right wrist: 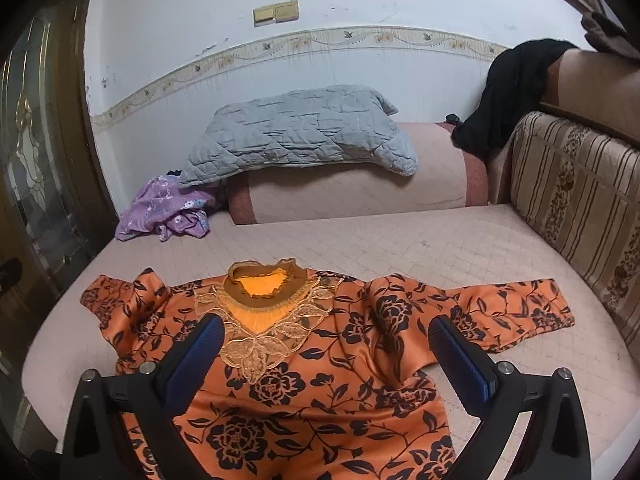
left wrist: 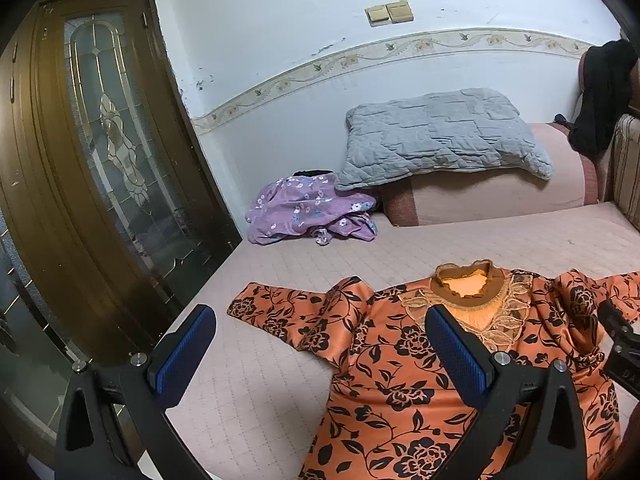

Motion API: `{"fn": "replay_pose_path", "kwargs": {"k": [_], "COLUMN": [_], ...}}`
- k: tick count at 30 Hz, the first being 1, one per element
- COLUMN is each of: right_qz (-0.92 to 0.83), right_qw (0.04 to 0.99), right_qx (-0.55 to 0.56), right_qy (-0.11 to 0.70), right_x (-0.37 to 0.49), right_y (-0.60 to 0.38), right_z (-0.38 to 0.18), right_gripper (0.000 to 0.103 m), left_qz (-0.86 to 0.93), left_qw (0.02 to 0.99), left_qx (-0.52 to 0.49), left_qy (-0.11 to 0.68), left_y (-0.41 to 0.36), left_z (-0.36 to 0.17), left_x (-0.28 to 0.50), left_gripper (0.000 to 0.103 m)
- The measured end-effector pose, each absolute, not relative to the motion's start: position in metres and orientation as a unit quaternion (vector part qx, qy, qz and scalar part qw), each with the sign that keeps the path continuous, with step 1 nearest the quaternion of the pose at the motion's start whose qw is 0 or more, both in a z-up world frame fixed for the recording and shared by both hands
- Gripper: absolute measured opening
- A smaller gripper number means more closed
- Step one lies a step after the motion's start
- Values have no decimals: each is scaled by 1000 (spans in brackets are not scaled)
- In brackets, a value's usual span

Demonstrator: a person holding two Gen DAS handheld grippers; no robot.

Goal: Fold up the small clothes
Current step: 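Move both grippers toward the orange blouse lying flat on the bed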

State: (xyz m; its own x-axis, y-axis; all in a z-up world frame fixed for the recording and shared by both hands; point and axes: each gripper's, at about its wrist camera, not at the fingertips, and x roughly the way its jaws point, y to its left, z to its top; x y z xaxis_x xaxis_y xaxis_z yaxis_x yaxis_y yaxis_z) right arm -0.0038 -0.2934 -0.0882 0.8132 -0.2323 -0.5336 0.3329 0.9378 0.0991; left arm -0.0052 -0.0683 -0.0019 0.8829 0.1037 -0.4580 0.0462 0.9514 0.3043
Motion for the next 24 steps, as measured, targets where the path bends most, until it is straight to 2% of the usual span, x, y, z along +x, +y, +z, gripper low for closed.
{"fn": "replay_pose_path", "kwargs": {"k": [17, 24], "right_qz": [-143, -149], "right_qw": [944, 935], "right_qx": [111, 133], "right_qy": [277, 294], "right_x": [8, 13], "right_y": [-292, -305], "right_z": [-99, -109], "right_gripper": [103, 103], "left_qz": [11, -2], "left_qw": [956, 949], "left_qx": [155, 163], "left_qy": [247, 269], "left_y": [-71, -83], "left_z": [-7, -26], "left_x": [3, 20], "left_gripper": [103, 103]}}
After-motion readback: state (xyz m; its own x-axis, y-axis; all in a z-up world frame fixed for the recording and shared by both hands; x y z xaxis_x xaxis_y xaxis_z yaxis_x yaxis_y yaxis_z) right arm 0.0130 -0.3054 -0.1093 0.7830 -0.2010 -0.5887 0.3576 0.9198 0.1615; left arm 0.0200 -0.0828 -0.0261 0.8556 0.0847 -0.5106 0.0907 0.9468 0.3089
